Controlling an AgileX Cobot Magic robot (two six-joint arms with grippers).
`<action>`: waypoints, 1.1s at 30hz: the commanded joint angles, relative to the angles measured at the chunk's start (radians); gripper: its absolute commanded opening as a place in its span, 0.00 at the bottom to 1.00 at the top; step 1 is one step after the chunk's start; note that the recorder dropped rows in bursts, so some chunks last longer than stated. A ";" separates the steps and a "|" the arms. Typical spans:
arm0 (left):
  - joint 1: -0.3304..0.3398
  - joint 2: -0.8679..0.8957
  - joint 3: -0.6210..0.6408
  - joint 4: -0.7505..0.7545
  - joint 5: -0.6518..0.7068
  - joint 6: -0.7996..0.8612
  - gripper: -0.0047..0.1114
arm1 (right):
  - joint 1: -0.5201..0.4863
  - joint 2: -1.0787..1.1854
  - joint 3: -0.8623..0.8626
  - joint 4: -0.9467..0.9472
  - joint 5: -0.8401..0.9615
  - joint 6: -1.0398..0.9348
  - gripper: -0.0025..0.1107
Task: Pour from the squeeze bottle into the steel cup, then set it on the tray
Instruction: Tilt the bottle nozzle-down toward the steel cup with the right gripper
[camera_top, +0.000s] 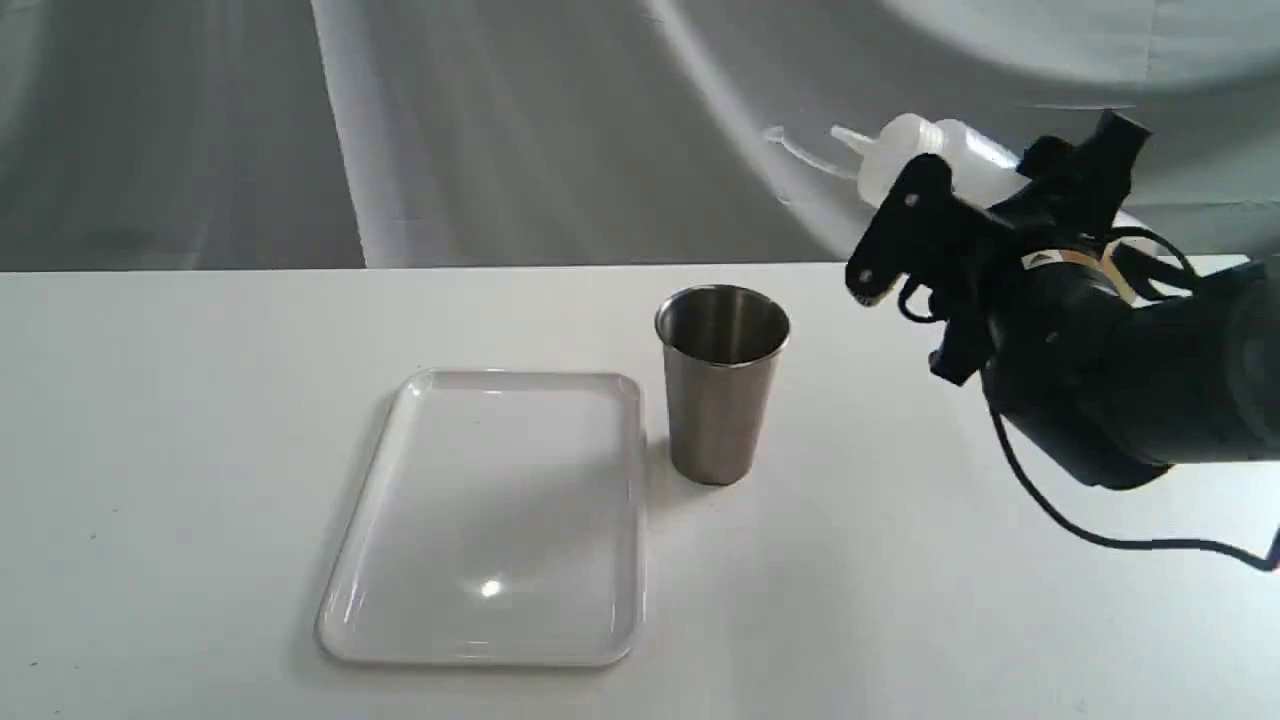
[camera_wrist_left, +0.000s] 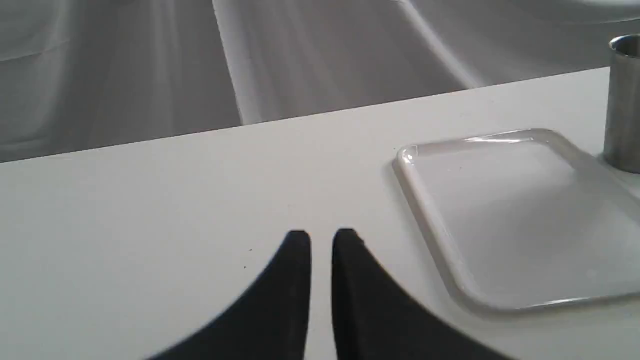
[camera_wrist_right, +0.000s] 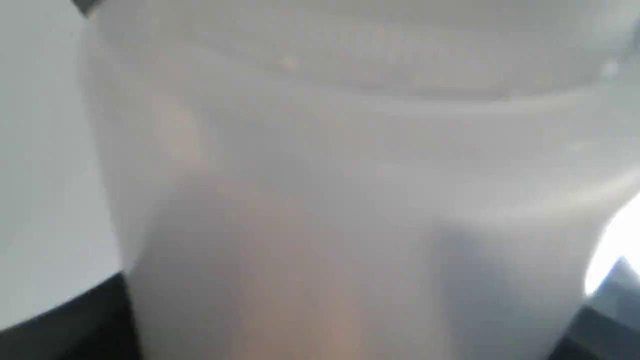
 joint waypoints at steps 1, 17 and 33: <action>-0.006 -0.005 0.004 0.000 -0.008 -0.002 0.11 | -0.006 0.027 -0.034 -0.006 -0.047 -0.120 0.05; -0.006 -0.005 0.004 0.000 -0.008 -0.002 0.11 | -0.006 0.053 -0.132 -0.094 -0.070 -0.291 0.05; -0.006 -0.005 0.004 0.000 -0.008 -0.002 0.11 | -0.008 0.064 -0.132 -0.227 -0.076 -0.291 0.05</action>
